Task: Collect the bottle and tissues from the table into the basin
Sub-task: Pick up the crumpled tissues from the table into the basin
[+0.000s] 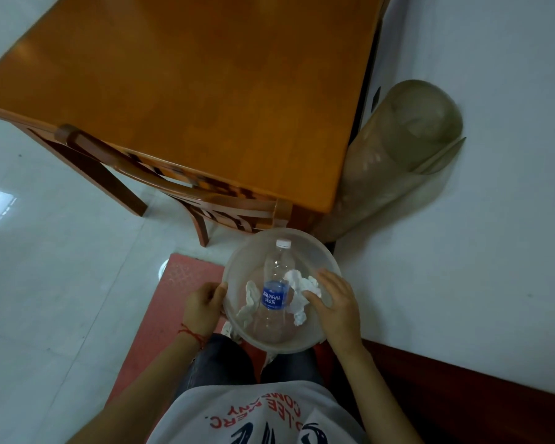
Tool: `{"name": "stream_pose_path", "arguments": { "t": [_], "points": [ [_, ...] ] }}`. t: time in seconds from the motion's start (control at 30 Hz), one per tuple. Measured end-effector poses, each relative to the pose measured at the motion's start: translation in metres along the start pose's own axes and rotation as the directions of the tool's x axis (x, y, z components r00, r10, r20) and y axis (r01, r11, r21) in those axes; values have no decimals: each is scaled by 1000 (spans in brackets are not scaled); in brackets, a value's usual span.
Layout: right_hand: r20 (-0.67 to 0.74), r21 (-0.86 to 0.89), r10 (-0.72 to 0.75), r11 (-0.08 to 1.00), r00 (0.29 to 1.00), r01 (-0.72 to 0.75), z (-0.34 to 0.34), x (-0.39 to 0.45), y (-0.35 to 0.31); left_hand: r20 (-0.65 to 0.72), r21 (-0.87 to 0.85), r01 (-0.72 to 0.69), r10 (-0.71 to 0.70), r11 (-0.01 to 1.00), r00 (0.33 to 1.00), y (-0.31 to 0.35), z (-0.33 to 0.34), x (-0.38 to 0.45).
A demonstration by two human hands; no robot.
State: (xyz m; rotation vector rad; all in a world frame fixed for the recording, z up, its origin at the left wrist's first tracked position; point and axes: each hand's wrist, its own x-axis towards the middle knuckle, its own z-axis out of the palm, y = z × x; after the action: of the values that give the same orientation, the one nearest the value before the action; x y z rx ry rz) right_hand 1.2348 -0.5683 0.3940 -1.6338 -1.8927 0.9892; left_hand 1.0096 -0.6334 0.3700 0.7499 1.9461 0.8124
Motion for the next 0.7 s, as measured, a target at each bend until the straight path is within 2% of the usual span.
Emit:
{"name": "stream_pose_path", "arguments": {
  "t": [0.07,0.13,0.23,0.33,0.43,0.7],
  "points": [
    [-73,-46,-26,999,997,23,-6,-1,3,-9,-15,-7,6,1000,1000,-1,-1,-3],
    [-109,-45,24,999,994,-29,-13,0,5,-21,-20,-1,0,1000,1000,-4,-2,-7],
    [-72,37,203,979,976,-201,-18,3,8,-56,-38,-1,-1,999,998,-8,-3,-16],
    [8,179,372,913,928,-367,-16,6,11,-110,-58,-11,4,998,994,-11,-6,-27],
    [73,222,348,908,935,-355,-10,6,7,-161,-84,20,-34,996,986,-23,-14,-37],
    [222,161,193,959,956,-232,28,2,-33,-289,-203,135,-191,970,938,-69,-53,-65]
  ]
}}
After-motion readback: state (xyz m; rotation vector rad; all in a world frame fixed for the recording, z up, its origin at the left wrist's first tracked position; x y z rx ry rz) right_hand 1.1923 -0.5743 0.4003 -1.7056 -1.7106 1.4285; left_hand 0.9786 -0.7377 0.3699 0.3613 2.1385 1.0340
